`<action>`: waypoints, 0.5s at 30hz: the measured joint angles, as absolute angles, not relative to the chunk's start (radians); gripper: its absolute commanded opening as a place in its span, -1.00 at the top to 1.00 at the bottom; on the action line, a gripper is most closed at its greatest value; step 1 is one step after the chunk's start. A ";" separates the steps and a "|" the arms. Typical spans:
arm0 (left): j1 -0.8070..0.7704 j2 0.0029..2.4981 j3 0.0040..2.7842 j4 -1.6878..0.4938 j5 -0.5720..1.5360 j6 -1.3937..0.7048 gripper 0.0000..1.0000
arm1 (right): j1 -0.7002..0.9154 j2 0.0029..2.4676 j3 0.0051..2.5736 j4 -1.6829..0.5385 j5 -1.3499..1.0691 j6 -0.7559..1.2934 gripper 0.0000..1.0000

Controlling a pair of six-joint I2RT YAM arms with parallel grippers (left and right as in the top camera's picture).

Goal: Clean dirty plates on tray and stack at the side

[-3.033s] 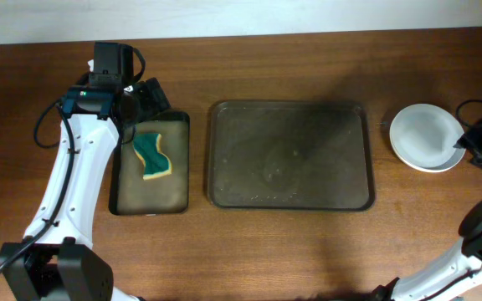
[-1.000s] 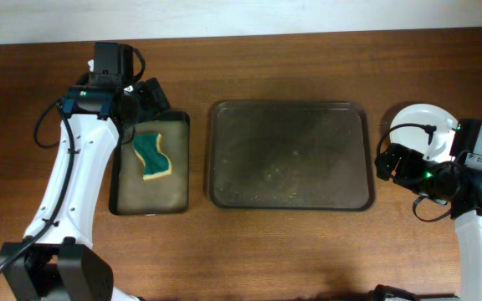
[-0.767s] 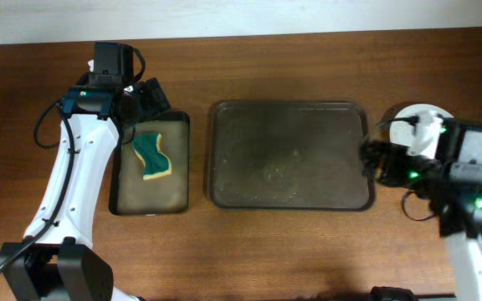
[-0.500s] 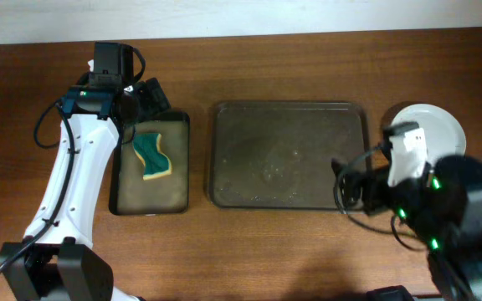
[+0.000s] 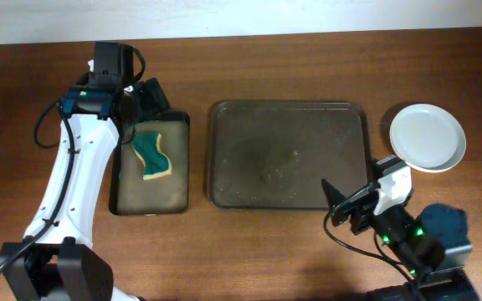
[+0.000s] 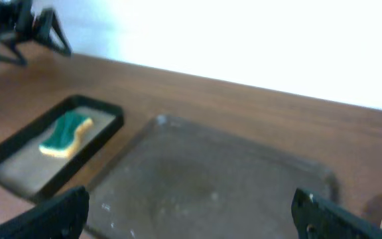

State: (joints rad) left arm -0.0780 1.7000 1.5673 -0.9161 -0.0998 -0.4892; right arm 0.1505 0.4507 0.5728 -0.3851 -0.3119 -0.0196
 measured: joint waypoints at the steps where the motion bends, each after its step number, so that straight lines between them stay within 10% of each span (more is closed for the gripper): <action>1: -0.078 1.700 1.567 -0.916 -0.100 -0.489 -0.99 | 0.151 0.425 0.517 -0.331 -0.330 -0.020 -0.97; 15: -0.078 1.700 1.567 -0.916 -0.100 -0.489 -0.99 | 0.187 0.148 0.260 -0.208 -0.336 -0.020 -0.97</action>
State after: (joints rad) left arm -0.0780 1.7000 1.5673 -0.9157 -0.0998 -0.4892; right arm 0.1871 0.1478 0.2600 -0.2077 -0.3363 -0.0196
